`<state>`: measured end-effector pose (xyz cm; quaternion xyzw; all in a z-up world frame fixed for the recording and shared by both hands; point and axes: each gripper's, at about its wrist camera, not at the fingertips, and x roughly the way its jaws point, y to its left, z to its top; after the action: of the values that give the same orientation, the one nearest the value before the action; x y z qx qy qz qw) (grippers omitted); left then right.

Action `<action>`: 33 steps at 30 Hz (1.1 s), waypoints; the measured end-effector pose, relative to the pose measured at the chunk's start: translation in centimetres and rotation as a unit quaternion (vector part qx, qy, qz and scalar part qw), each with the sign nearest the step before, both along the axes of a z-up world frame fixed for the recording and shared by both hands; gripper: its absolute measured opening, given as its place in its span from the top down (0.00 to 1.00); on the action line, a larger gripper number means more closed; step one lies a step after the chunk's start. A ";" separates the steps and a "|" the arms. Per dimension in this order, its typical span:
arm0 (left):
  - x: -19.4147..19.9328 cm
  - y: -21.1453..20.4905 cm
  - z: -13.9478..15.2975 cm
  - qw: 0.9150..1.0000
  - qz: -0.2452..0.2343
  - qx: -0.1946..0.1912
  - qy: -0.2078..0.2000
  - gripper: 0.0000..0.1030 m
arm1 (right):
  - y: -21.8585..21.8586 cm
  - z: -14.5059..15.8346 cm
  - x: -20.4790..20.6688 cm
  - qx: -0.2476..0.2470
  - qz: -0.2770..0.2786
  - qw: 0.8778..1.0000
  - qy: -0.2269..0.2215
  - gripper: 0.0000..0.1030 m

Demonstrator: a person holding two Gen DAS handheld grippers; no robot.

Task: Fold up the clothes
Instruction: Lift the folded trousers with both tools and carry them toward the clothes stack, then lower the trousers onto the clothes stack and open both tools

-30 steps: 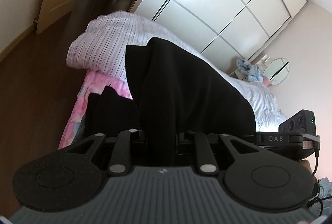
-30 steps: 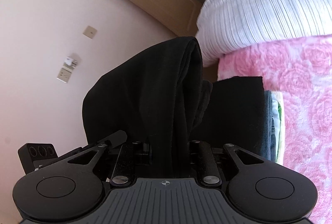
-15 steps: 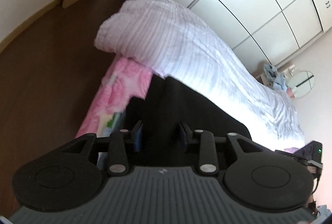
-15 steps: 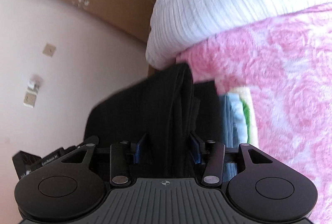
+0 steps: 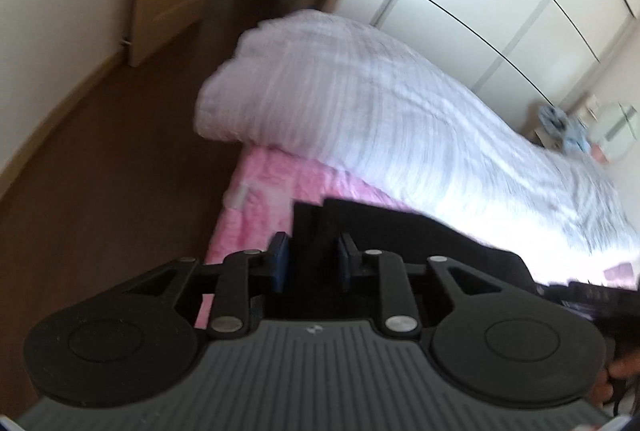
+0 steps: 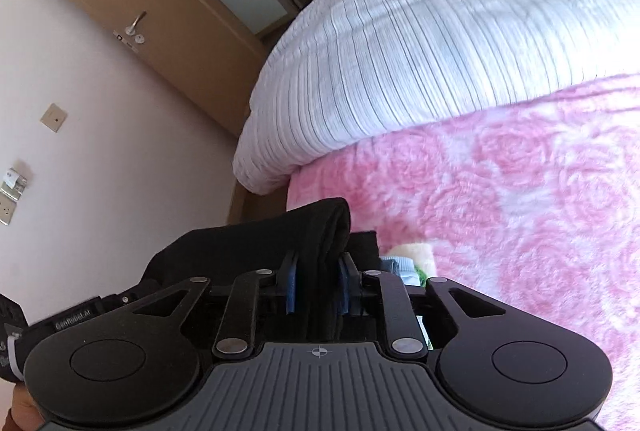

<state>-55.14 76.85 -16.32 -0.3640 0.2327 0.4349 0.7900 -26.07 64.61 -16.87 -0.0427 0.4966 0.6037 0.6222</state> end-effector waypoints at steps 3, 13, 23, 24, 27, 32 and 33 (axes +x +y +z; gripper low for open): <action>0.9 -1.1 3.1 0.997 0.012 0.069 0.035 0.82 | -0.4 1.5 -0.7 0.021 -0.003 0.999 -0.044 0.81; 6.3 -2.1 -0.3 0.992 -0.043 0.100 0.063 0.81 | 1.7 -0.3 -7.5 0.037 0.050 0.969 -0.238 0.81; 6.1 -2.2 -2.9 0.993 -0.035 0.092 0.072 0.80 | 2.4 -5.4 -7.9 0.009 0.061 0.960 -0.272 0.82; 5.9 -2.3 -2.2 0.993 -0.032 0.089 0.073 0.81 | 2.2 -4.9 -7.2 0.005 0.058 0.965 -0.255 0.82; 4.5 -4.4 0.2 0.995 -0.016 0.068 0.065 0.83 | -0.3 -2.3 -5.1 0.021 0.040 0.978 -0.205 0.81; 2.3 -9.8 2.2 0.998 0.005 0.025 0.060 0.83 | -6.4 0.9 -6.0 0.053 0.057 0.976 -0.201 0.81; 2.1 -10.8 2.3 0.998 0.006 0.018 0.065 0.83 | -7.6 1.2 -6.5 0.055 0.066 0.975 -0.206 0.81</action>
<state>-53.03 66.03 -14.06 -0.3217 0.2738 0.4663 0.7772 -32.61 57.06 -15.72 -0.1649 0.3199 0.6481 0.6712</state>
